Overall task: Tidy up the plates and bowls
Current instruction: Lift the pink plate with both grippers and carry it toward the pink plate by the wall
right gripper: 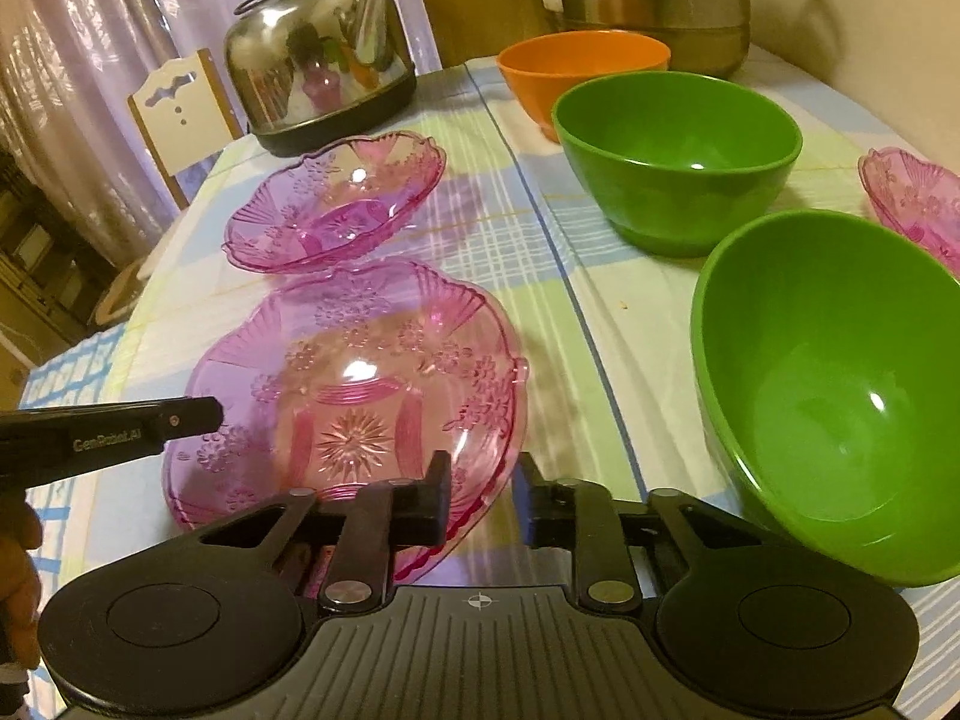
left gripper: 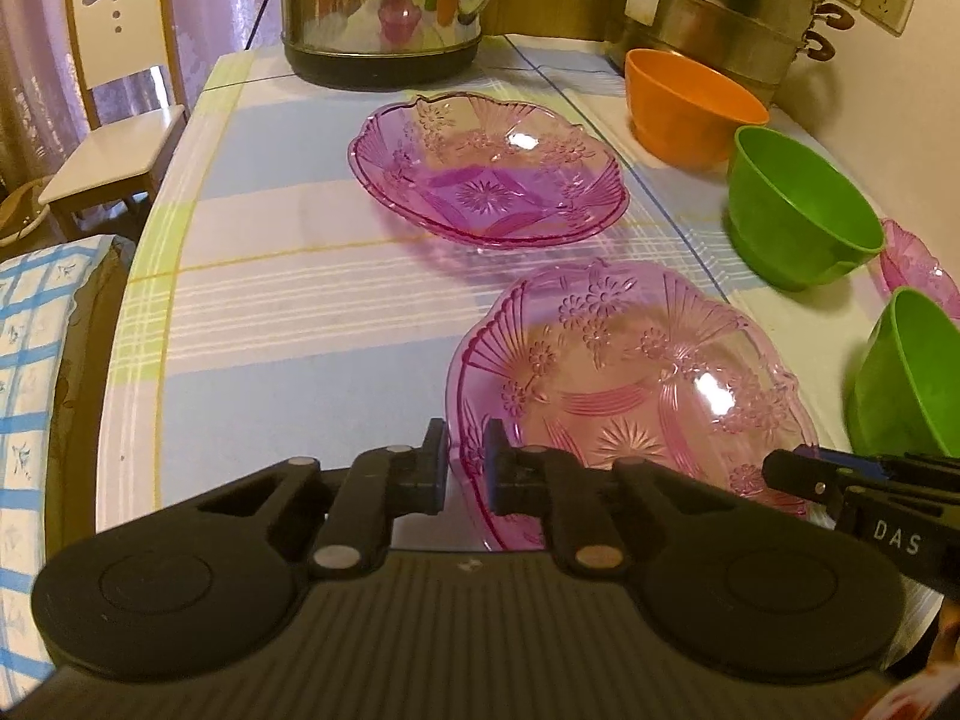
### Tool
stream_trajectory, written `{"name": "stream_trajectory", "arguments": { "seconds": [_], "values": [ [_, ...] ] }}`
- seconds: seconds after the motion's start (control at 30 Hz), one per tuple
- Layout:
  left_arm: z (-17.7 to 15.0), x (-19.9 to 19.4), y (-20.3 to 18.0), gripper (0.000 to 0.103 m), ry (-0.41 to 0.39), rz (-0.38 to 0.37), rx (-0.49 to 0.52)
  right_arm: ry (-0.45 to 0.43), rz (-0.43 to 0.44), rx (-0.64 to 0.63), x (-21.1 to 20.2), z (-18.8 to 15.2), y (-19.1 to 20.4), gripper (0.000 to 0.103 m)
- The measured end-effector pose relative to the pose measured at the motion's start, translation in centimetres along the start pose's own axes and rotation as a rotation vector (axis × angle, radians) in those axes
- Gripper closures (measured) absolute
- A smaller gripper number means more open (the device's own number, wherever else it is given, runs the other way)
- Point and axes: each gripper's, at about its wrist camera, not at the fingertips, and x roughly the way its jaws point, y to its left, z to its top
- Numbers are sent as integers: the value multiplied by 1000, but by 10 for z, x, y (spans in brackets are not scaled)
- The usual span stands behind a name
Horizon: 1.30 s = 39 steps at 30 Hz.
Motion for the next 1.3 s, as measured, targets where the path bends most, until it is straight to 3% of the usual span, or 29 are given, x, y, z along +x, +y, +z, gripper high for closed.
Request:
{"name": "stream_trajectory", "arguments": {
  "seconds": [0.07, 0.63, 1.3],
  "values": [
    [-1, -3, -1, 93, 5, -1, -9, 6, 1, 5, -2, 1, -2, 88],
    [1, -70, -26, 93, -30, 51, -16, -34, 69, 3, -56, 12, -7, 89],
    [34, -118, -132, 92, -111, 13, 71, -143, 66, 67, -143, 42, -81, 90]
  ]
}}
